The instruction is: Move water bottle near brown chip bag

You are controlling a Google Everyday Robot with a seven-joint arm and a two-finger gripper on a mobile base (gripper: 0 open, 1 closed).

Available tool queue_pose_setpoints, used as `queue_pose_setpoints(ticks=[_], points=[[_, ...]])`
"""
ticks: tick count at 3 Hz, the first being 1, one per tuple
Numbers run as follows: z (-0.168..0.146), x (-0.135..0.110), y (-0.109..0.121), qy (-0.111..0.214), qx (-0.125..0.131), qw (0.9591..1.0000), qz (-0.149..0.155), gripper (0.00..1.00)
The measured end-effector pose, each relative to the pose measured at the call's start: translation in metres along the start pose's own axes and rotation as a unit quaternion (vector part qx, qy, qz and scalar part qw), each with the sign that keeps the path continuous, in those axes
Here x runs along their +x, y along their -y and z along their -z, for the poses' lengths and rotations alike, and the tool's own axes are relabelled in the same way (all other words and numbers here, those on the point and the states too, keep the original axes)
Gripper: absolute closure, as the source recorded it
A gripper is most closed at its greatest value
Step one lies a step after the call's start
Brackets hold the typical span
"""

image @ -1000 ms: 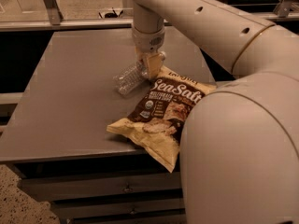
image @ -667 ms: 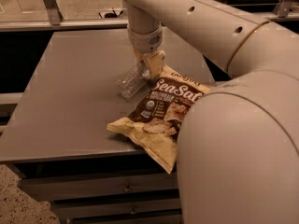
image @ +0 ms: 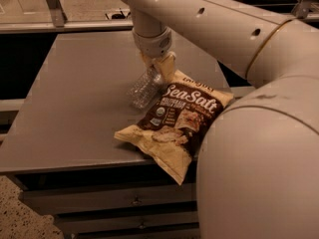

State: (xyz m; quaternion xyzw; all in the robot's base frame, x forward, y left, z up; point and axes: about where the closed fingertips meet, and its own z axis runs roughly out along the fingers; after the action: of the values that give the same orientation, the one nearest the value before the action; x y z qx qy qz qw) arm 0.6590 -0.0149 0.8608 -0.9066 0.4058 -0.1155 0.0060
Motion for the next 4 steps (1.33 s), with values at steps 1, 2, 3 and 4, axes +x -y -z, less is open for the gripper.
queue_pose_setpoints(ticks=[1, 2, 3, 4], points=[[0.003, -0.009, -0.008, -0.012, 0.012, 0.9996, 0.023, 1.00], [0.009, -0.031, -0.013, 0.000, 0.032, 0.9978, 0.058, 1.00], [0.017, -0.050, -0.011, 0.020, 0.049, 0.9953, 0.080, 0.98], [0.022, -0.059, -0.006, 0.027, 0.058, 0.9938, 0.091, 0.78]])
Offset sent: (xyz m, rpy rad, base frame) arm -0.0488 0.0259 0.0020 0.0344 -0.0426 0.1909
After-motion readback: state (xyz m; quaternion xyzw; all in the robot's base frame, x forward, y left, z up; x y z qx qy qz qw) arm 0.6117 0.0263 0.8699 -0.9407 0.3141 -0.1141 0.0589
